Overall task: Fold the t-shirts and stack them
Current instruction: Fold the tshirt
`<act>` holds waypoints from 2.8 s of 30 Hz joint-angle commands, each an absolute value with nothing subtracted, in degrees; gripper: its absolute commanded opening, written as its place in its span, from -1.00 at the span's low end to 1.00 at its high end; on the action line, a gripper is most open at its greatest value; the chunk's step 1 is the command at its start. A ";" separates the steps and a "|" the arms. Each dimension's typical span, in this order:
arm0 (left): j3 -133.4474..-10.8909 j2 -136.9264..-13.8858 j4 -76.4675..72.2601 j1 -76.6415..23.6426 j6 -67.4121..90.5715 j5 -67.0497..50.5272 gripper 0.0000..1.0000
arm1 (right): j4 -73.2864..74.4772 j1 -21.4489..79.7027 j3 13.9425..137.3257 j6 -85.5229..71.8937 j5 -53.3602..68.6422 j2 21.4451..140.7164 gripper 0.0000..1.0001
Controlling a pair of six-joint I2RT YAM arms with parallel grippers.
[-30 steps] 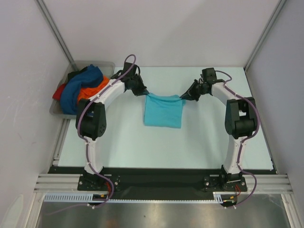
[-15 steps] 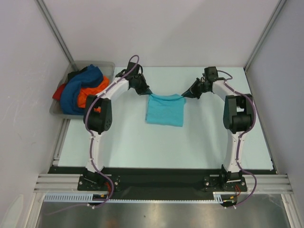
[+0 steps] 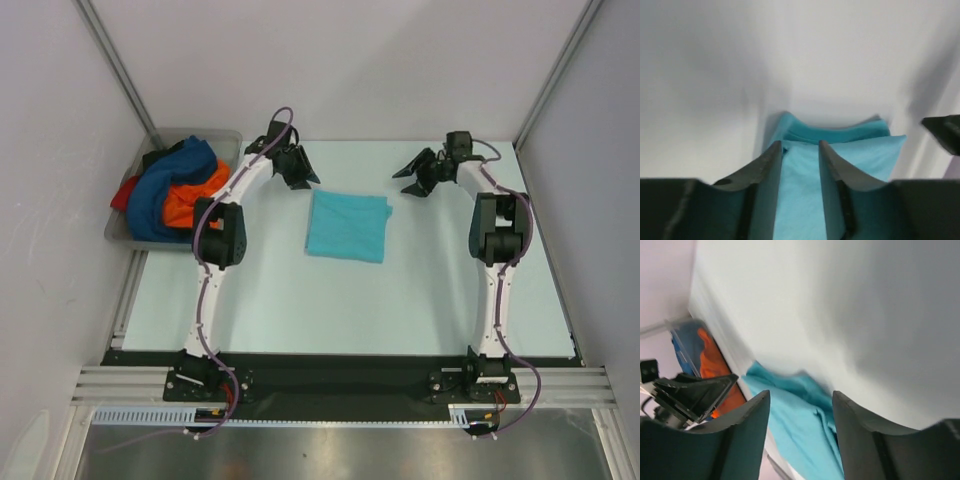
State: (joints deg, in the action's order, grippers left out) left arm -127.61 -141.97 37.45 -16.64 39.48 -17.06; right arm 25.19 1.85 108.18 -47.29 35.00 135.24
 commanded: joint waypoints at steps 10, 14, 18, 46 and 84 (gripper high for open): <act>-104.76 -114.92 31.14 -17.31 27.33 -12.55 -0.01 | 15.11 2.54 92.54 -36.11 34.10 114.80 -0.06; -87.92 -108.29 13.49 -19.25 33.98 -21.51 -0.08 | -5.85 8.34 79.12 -46.72 36.64 111.36 -0.14; -80.43 -111.00 -4.97 -20.04 40.95 -29.08 -0.15 | -19.92 12.56 75.24 -55.35 36.65 115.83 -0.49; -110.00 -145.01 -8.11 -14.06 47.04 -33.22 -0.21 | -23.75 2.38 92.27 -59.69 37.70 142.12 -0.91; -49.56 -46.84 29.71 -36.74 50.89 -5.36 0.21 | 23.46 4.66 97.56 -16.61 37.71 126.91 0.49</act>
State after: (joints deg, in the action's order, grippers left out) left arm -46.65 -46.30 28.40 -36.51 49.67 -7.70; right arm 22.57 3.14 94.83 -18.06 37.80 125.16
